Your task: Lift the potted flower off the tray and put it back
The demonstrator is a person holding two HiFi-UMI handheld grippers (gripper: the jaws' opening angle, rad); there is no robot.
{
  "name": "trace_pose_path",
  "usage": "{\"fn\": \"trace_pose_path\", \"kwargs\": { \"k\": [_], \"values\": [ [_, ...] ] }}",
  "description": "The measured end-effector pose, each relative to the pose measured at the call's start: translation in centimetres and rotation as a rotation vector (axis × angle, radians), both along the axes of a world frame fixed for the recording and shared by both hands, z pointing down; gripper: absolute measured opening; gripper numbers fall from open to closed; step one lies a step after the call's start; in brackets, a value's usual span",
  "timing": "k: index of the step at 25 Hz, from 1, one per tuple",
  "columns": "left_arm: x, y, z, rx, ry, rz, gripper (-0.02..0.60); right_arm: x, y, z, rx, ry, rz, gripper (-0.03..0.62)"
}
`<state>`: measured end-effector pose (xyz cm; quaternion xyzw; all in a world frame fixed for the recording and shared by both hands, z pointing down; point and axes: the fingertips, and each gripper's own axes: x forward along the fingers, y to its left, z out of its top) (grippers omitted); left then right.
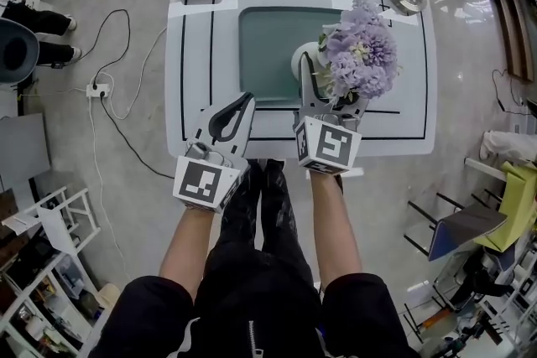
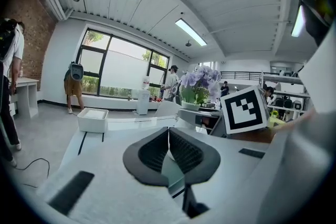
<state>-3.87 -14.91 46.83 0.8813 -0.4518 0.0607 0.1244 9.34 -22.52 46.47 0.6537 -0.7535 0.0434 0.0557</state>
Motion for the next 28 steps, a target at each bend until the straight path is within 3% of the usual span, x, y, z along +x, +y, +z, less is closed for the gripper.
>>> {"fn": "trace_pose_path", "kwargs": {
  "k": [9,11,28],
  "values": [
    [-1.5,-0.2,1.0,-0.019,0.01,-0.031,0.012,-0.1,-1.5,0.8,-0.028,0.045,0.006,0.322],
    [-1.4,-0.1,1.1,-0.022,0.015,-0.027,0.012,-0.1,-1.5,0.9,-0.036,0.051,0.001,0.249],
    [-1.2,-0.2,2.3,-0.035,0.031,-0.019,0.012,-0.3,-1.7,1.5,-0.044,0.041,-0.002,0.245]
  ]
}}
